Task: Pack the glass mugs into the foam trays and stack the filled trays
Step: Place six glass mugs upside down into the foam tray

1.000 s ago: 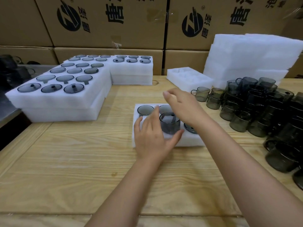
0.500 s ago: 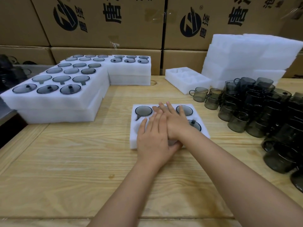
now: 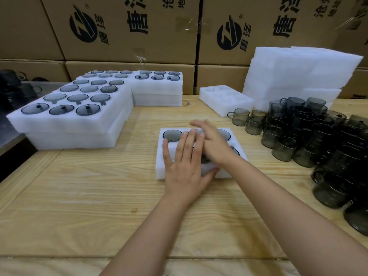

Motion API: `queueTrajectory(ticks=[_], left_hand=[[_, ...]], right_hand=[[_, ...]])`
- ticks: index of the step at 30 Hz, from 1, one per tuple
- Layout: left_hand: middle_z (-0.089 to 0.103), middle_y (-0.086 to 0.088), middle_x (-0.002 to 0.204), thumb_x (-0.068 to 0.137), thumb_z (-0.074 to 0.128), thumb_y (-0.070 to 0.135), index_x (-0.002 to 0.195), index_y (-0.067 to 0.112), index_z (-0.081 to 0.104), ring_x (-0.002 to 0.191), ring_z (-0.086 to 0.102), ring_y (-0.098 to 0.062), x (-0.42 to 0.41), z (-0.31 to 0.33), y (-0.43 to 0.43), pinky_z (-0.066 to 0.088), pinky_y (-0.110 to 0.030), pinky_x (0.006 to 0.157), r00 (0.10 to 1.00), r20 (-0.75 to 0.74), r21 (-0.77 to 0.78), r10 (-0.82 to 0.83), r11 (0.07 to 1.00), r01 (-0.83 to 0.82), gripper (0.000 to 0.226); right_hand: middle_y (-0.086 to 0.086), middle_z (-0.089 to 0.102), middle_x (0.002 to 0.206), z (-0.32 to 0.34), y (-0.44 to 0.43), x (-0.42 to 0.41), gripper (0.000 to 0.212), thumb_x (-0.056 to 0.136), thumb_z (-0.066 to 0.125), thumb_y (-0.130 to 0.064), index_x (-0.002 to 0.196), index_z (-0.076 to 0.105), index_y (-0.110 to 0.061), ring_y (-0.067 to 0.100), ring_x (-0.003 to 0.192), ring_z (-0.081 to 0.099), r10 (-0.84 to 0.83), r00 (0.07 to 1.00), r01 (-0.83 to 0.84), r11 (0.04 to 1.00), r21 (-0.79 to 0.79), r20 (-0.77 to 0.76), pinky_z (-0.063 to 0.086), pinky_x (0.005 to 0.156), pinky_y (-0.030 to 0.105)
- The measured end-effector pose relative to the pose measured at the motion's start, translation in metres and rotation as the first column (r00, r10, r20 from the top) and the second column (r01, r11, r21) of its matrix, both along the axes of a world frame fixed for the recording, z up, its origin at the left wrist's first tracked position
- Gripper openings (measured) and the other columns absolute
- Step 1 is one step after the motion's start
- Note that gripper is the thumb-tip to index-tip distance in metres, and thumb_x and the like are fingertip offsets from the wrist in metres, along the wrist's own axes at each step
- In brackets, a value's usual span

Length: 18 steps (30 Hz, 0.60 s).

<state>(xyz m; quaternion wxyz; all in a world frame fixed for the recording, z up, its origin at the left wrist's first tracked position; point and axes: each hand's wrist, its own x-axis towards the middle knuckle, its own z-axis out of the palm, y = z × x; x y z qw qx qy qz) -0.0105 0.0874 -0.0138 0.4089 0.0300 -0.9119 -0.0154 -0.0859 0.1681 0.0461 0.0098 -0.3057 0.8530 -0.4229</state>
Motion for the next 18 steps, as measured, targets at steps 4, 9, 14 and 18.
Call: queueTrajectory(ticks=[4,9,14,18], left_hand=[[0.043,-0.010,0.146,0.082,0.043,0.069,0.144,0.013,0.028,0.136,0.041,-0.025,-0.003,-0.003,-0.001,0.003,-0.060,0.112,0.996,0.066,-0.021,0.067,0.998,-0.066,0.085],[0.053,-0.005,0.139,0.082,0.041,0.066,0.140,0.012,0.031,0.132,0.046,-0.023,-0.007,-0.004,0.002,0.006,-0.061,0.110,0.993,0.086,0.002,0.078,0.997,-0.079,0.080],[0.053,-0.004,0.138,0.084,0.036,0.064,0.139,0.012,0.028,0.134,0.044,-0.023,-0.008,-0.005,0.002,0.006,-0.062,0.110,0.997,0.068,0.029,0.038,0.999,-0.040,0.077],[0.053,-0.005,0.137,0.084,0.037,0.063,0.140,0.011,0.031,0.134,0.044,-0.023,-0.009,-0.007,0.001,0.006,-0.062,0.111,0.997,0.067,0.026,0.030,0.999,-0.032,0.077]], right_hand=[[0.012,0.057,0.124,0.001,0.058,-0.004,0.028,0.090,0.053,-0.006,0.117,0.060,-0.003,0.032,0.116,0.049,-0.450,0.808,0.393,0.892,-0.221,-0.380,0.034,0.101,0.034],[0.021,0.034,0.133,-0.015,0.125,-0.013,0.045,0.095,0.043,-0.028,0.132,0.038,-0.003,0.043,0.109,0.048,-0.723,0.644,0.751,0.536,0.384,-0.251,0.043,0.085,0.047],[0.018,0.043,0.127,-0.022,0.130,-0.017,0.040,0.097,0.039,-0.028,0.131,0.043,-0.007,0.039,0.108,0.050,-0.606,0.732,0.670,0.558,0.489,-0.311,0.044,0.080,0.042],[0.015,0.057,0.117,-0.024,0.120,-0.015,0.033,0.096,0.044,-0.025,0.124,0.053,-0.009,0.036,0.105,0.054,-0.580,0.721,0.693,0.596,0.405,-0.379,0.045,0.078,0.040]])
